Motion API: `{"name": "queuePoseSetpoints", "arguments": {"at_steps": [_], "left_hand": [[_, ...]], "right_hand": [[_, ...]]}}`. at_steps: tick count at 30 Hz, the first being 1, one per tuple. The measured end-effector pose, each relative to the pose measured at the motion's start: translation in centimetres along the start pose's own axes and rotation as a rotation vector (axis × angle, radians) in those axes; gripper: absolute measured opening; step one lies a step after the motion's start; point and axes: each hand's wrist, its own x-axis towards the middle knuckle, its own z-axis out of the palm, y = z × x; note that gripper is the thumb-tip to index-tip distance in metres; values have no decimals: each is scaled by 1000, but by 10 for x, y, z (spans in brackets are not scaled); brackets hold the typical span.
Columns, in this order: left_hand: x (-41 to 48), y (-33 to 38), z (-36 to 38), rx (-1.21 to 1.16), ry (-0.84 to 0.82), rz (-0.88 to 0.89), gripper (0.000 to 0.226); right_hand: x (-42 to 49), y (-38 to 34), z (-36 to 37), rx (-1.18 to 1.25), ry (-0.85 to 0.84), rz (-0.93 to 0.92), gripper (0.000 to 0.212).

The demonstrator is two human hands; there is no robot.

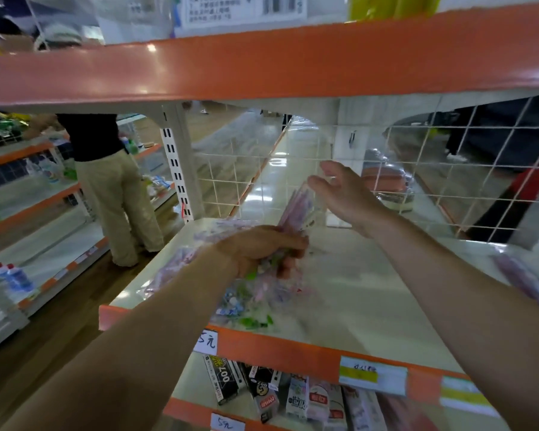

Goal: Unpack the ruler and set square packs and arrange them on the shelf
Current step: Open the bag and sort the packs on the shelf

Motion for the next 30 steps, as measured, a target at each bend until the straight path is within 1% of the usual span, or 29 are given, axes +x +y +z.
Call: {"name": "queuePoseSetpoints", "arguments": {"at_steps": [1,3,4,5,6,7,8,9,10,11,12,13,14,16,17,20,22,23,24,26,27,29,30], "left_hand": [[3,3,9,37,-40,3,3],[11,8,28,47,-103,-18,5],[17,10,37,58,-95,-32,6],[23,12,47,69,-64,-39,6],[29,13,56,65,-20,-35,6],[35,14,66,50,24,-21,8],[41,15,76,39,58,-3,13],[47,16,89,56,78,16,19],[52,18,104,97,78,35,23],[56,19,120,153,62,58,24],[59,20,138,204,38,85,21],[62,21,156,245,12,110,17],[65,21,172,276,-21,129,14],[68,21,202,309,-138,128,19],[68,22,214,323,-196,109,22],[69,25,247,407,-310,85,18],[71,29,262,476,-354,73,16],[72,31,267,521,-349,63,13],[74,33,270,571,-322,59,8],[79,34,270,683,-227,78,7],[81,33,267,750,-181,100,11],[87,30,260,840,-89,125,30],[88,28,256,857,-60,121,33]], "right_hand": [[1,2,-8,15,-48,32,47],[-2,11,-20,58,-167,74,37],[-4,19,-27,101,-178,84,29],[-6,25,-35,152,-140,98,26],[-8,34,-44,209,-64,135,32],[-11,42,-55,242,17,211,43],[-18,51,-65,254,54,309,54],[-27,59,-72,273,10,418,57],[-38,68,-76,301,-92,509,54],[-50,73,-77,331,-199,553,51],[-61,76,-78,385,-245,562,47],[-69,80,-82,430,-221,564,42],[-72,87,-88,467,-149,555,37],[-76,102,-110,460,-21,561,32],[-79,108,-123,442,12,571,30],[-89,128,-154,295,61,578,25],[-96,141,-170,138,110,609,23],[-100,146,-178,13,112,622,22],[-101,154,-185,-137,101,629,26],[-103,166,-197,-397,66,636,33],[-103,170,-200,-491,63,640,34],[-98,178,-201,-631,63,631,38],[-94,182,-199,-684,65,621,40]]}}
